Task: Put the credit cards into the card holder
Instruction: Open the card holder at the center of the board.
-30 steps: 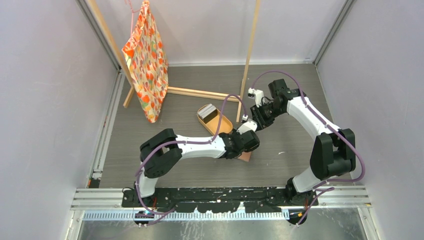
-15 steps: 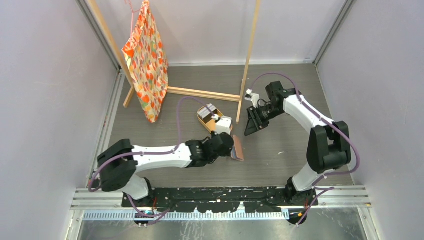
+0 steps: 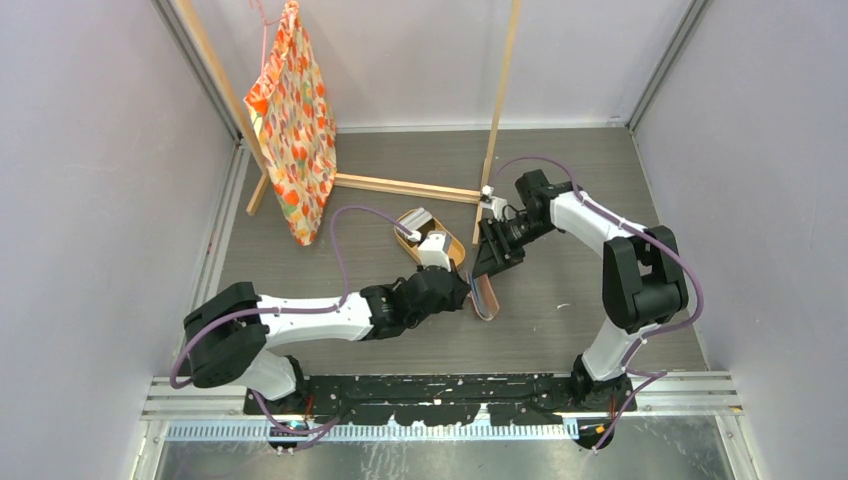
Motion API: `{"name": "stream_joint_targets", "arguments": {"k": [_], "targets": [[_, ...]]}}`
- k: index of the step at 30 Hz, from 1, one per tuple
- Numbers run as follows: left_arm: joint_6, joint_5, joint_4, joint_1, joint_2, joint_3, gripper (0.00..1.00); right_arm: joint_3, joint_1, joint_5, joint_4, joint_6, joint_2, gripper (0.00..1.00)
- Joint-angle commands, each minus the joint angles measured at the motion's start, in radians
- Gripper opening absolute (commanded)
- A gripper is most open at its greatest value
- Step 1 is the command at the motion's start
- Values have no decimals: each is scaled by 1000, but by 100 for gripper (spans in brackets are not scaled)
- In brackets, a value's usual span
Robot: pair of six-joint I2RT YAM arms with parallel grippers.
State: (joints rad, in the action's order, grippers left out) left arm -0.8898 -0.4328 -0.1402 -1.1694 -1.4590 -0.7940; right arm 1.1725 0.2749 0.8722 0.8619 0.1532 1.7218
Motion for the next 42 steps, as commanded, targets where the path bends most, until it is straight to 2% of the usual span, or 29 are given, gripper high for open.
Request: {"name": "stream_joint_targets", "arguments": {"k": [1,6,14,22,25,27,29,32,34,38,42], "targets": [[-21,15,-117,4,30,15,0,2,57,-93,-30,-22,-26,64],[-18,3,-96,6,40,18,0,14,71,-229,-25,-16,-20,63],[-40,-4,-93,10,60,69,0,28,72,-216,18,26,-23,57],[-48,-17,-70,13,103,121,0,38,72,-328,28,32,8,24],[-55,-23,-66,13,126,150,0,38,71,-398,19,29,2,16],[-59,-29,-60,14,144,168,0,38,70,-438,14,32,-5,14],[-60,-27,-63,17,160,186,0,42,62,-345,32,51,-21,20],[-54,-7,-103,22,176,202,0,44,67,-91,83,99,-47,41],[-40,10,-125,22,178,194,0,43,84,-5,95,113,-54,50],[-21,47,-143,22,166,161,0,33,129,-16,66,89,-48,63],[-14,66,-148,22,145,134,0,19,166,-123,3,24,-45,67]]}}
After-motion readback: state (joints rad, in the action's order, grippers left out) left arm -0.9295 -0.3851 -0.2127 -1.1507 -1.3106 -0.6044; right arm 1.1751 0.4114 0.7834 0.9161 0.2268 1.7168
